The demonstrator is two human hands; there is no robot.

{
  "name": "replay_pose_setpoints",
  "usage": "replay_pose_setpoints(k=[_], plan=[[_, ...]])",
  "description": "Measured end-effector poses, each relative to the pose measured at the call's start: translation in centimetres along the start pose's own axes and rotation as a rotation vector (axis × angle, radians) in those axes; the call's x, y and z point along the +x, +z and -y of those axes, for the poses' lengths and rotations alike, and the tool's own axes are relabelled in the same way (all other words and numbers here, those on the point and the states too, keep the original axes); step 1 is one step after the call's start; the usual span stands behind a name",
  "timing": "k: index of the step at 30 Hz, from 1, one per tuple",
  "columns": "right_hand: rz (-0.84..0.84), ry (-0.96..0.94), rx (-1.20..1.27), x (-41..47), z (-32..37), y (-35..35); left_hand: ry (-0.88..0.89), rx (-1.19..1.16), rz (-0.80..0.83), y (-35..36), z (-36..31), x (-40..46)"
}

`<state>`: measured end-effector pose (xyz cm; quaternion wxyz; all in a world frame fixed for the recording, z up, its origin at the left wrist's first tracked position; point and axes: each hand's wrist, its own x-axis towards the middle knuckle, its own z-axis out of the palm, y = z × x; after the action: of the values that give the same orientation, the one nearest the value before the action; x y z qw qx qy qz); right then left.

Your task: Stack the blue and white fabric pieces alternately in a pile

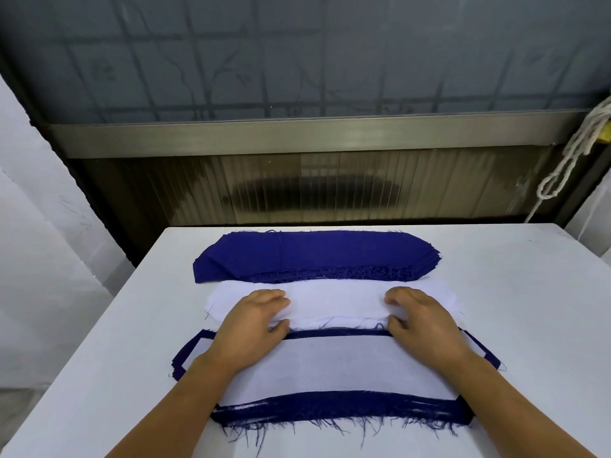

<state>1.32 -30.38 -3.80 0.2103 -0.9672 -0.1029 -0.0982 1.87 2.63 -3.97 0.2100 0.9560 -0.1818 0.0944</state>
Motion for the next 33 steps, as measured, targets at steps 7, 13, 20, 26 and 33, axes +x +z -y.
replay_pose_setpoints(k=[7,13,20,26,33], plan=[[-0.132,-0.074,-0.018,-0.3,0.3,0.1,0.077,0.033,-0.126,-0.3,-0.8,-0.6],[-0.141,-0.068,-0.033,-0.3,0.5,-0.1,0.127,0.028,-0.168,-0.8,-1.2,-0.6],[-0.147,-0.063,0.004,-0.4,0.2,-0.3,0.059,-0.027,-0.169,-0.9,-1.3,-0.7],[-0.110,0.021,0.080,-0.2,-0.2,0.1,0.015,-0.031,-0.202,-0.6,-1.2,-0.7],[-0.176,0.085,0.037,-0.1,-0.4,0.0,-0.118,0.001,-0.247,-0.4,-0.9,-0.5]])
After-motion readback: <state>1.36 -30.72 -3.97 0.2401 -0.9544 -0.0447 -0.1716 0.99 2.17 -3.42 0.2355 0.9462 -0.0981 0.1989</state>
